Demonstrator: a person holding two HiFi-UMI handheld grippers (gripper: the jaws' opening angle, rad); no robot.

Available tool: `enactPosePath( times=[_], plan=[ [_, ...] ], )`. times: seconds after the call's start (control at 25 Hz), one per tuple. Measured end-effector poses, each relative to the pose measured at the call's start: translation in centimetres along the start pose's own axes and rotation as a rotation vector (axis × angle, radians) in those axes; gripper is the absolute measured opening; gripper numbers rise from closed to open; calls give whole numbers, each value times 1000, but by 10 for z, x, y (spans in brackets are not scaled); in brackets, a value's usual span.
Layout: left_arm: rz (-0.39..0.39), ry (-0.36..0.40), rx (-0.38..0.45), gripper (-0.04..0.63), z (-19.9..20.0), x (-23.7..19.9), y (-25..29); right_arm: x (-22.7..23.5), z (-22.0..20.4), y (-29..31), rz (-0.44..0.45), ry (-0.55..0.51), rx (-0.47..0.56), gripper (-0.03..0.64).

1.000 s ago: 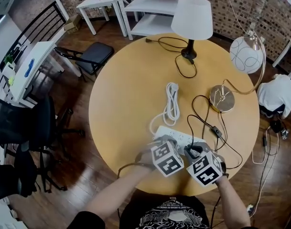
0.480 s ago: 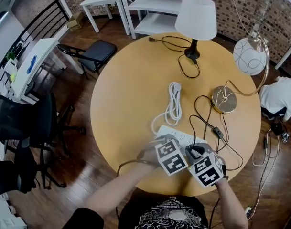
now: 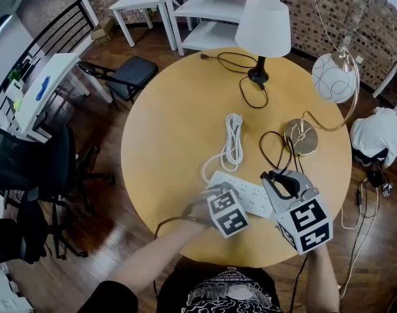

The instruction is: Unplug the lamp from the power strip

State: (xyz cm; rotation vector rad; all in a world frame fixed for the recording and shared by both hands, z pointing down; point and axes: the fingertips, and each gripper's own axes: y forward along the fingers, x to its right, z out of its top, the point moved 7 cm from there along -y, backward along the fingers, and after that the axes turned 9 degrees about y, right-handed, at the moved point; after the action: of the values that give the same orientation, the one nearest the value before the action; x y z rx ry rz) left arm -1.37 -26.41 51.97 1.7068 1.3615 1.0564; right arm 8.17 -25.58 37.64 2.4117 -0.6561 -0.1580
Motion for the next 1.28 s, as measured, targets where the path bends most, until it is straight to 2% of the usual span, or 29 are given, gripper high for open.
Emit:
enactPosePath(
  times=[0.32,0.44,0.84,1.08,1.28],
  plan=[
    [10,-23,9,0,0,0,1,5,-17,-12,-20,53,11,55],
    [28,-76,27,0,1,-3,-4,8,-31,-18,-30,94,11,55],
    [127,-283,265,2,33,-11,-48,20,-75,-20,-67,199,6,57],
    [161,-426,437,2,53,3,-78,28,-116,-17,-103,268,-35,58],
    [183,-499,539,2,65,15,-95,32,-144,-9,-119,306,-54,58]
  ],
)
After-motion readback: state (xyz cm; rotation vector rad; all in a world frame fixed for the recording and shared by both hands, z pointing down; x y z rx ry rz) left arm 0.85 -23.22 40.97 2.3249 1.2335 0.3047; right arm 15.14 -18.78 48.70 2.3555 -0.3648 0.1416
